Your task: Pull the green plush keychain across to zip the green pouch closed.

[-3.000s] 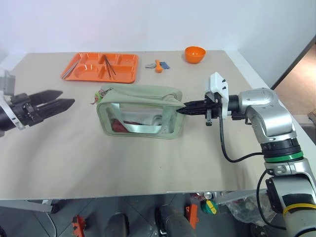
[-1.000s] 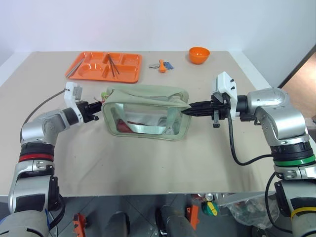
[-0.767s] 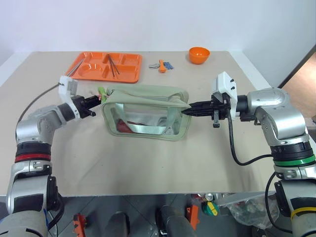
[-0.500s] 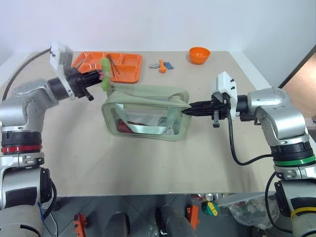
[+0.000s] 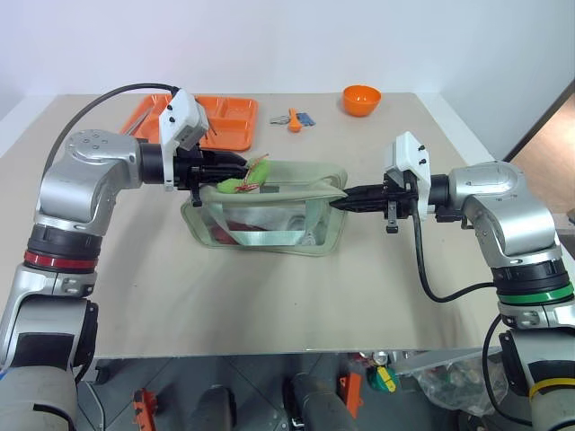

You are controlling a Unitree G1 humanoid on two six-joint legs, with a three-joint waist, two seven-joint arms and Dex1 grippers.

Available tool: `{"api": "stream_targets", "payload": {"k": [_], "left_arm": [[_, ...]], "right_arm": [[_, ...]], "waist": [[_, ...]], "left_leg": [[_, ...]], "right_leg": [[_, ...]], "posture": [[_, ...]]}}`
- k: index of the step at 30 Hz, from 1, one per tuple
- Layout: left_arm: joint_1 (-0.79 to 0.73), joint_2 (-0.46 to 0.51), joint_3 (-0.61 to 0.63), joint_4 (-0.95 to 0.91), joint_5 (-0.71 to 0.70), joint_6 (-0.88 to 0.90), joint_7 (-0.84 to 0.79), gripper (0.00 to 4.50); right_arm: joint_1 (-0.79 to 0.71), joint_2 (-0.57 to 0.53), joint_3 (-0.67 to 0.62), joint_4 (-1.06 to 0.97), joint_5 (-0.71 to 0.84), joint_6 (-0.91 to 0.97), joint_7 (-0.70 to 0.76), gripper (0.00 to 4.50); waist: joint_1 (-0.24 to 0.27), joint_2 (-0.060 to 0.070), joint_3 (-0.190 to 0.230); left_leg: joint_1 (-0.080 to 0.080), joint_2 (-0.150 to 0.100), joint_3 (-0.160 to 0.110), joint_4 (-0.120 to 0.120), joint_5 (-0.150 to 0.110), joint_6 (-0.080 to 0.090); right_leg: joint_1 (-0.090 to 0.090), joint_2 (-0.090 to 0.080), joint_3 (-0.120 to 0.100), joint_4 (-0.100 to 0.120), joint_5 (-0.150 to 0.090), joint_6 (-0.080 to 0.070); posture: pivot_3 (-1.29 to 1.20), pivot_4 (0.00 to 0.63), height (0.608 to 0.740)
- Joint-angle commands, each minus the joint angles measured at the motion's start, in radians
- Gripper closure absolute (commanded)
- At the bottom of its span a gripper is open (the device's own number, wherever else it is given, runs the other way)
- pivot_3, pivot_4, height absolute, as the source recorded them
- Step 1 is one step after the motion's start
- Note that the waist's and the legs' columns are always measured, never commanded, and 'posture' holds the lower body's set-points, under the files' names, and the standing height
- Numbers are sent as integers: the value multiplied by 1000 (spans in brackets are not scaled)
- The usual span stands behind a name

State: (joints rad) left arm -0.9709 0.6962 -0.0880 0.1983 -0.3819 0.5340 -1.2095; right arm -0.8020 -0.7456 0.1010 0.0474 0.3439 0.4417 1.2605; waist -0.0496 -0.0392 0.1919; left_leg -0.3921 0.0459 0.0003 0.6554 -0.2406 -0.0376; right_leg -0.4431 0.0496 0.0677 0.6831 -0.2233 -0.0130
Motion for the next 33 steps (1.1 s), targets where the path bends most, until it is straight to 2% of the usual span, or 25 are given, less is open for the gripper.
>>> {"api": "stream_targets", "payload": {"k": [1,7,8,20,26,30,33], "left_arm": [[-64,4,26,24,-13,25,-10,2182],[-81,15,69,33,-33,29,-12,192],[-82,17,73,31,-36,34,-11,36],[-66,125,179,12,-79,79,-6,36],[-30,169,292,-37,-200,188,9,36],[74,232,342,-100,-242,255,5,36],[216,291,373,-165,-254,266,-21,36]], "right_arm": [[-4,-9,-42,-44,24,1,-10,4500],[-5,-7,-41,-42,26,3,-13,4500],[-6,-6,-40,-40,26,2,-13,4500],[-28,7,-26,-19,21,-11,-3,4500],[-29,13,-25,-21,20,-10,3,4500],[-25,14,-24,-26,21,-8,4,4500],[-22,14,-25,-26,20,-7,3,4500]], "waist": [[0,0,0],[-1,0,0],[-1,0,0],[-1,0,0],[-3,0,0],[-6,0,0],[-9,0,0]], "left_leg": [[0,0,0,0,0,0],[0,0,1,0,0,0],[0,0,0,0,0,0],[0,0,0,0,0,0],[0,1,0,0,0,1],[0,1,0,0,-1,1],[0,2,0,0,-1,1]], "right_leg": [[0,0,0,0,0,0],[0,0,0,0,0,0],[0,0,0,0,0,0],[0,0,0,0,0,0],[0,1,0,0,0,0],[-1,1,0,0,0,0],[-1,1,0,0,0,0]], "posture": [[0,150,740],[0,150,740],[0,150,740],[0,150,740],[0,150,740],[0,150,740],[0,150,740]]}}
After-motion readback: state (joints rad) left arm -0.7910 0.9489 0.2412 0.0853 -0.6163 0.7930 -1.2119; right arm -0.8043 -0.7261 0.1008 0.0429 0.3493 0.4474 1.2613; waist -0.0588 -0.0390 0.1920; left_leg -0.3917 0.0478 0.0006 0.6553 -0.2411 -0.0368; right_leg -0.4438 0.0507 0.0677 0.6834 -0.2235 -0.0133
